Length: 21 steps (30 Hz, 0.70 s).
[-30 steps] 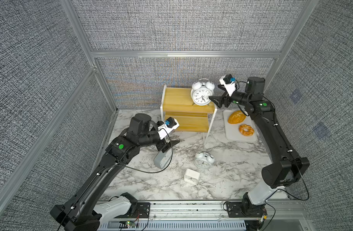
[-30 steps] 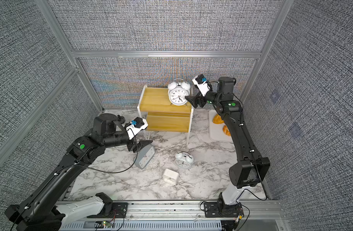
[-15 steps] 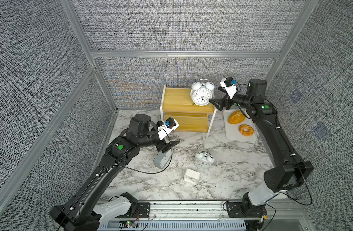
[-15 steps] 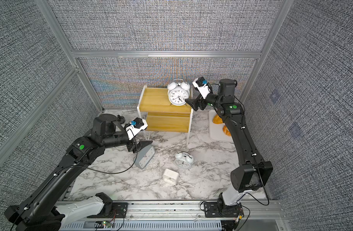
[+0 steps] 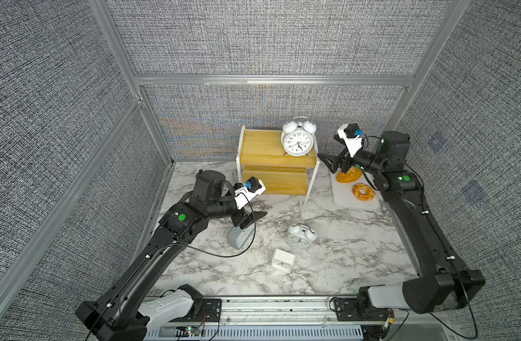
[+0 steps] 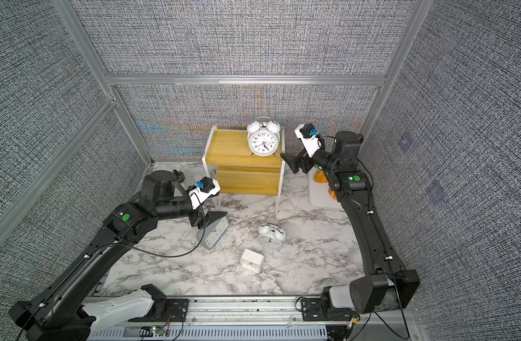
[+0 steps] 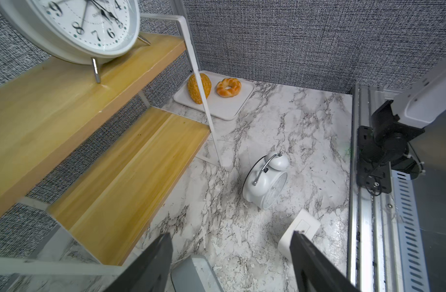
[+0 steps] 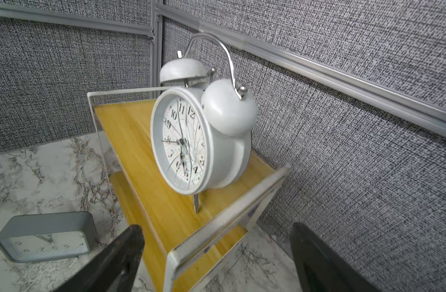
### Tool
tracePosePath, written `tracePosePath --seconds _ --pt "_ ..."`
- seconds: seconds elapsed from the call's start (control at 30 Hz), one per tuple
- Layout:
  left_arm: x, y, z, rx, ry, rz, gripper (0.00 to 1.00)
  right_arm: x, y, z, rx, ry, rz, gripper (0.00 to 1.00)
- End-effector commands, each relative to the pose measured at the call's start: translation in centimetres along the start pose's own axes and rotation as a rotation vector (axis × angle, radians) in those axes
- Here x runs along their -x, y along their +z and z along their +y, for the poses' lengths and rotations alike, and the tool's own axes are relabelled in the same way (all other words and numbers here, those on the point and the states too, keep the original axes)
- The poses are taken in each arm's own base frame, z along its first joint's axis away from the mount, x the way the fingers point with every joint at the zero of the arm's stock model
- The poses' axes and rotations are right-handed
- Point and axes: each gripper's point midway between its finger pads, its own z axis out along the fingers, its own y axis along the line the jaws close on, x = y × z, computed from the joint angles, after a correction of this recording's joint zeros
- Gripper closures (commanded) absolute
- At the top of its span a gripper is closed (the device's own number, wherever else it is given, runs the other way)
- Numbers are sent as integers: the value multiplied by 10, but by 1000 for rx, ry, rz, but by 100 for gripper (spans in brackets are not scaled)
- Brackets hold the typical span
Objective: Place the alarm clocks on the shelf by style
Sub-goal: Place the alarm on the shelf.
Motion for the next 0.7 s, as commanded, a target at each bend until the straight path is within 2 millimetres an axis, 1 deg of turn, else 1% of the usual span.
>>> tracePosePath --seconds 0.0,0.2,0.27,0.37,0.43,0.53,0.6,0.67 --pt "11 10 -10 -85 -1 -63 21 -10 -12 2 -61 30 0 5" --pt "6 38 -16 -159 -20 -45 21 -48 -41 31 -103 170 -5 5" --pt "4 49 -18 -178 -22 -32 22 -62 -49 36 -133 241 -11 5" --pt "-1 65 -19 -203 -30 -2 24 -93 -59 43 -190 330 18 5" --pt "-5 74 -19 -215 -31 17 25 -127 -63 50 -223 399 67 5" --pt "-10 87 -17 -228 -28 36 26 -153 -70 64 -227 462 86 5" --pt "-12 95 -16 -241 -27 41 27 -167 -73 72 -229 507 84 5" --pt "-13 102 -17 -266 -22 40 28 -176 -75 76 -237 545 79 5"
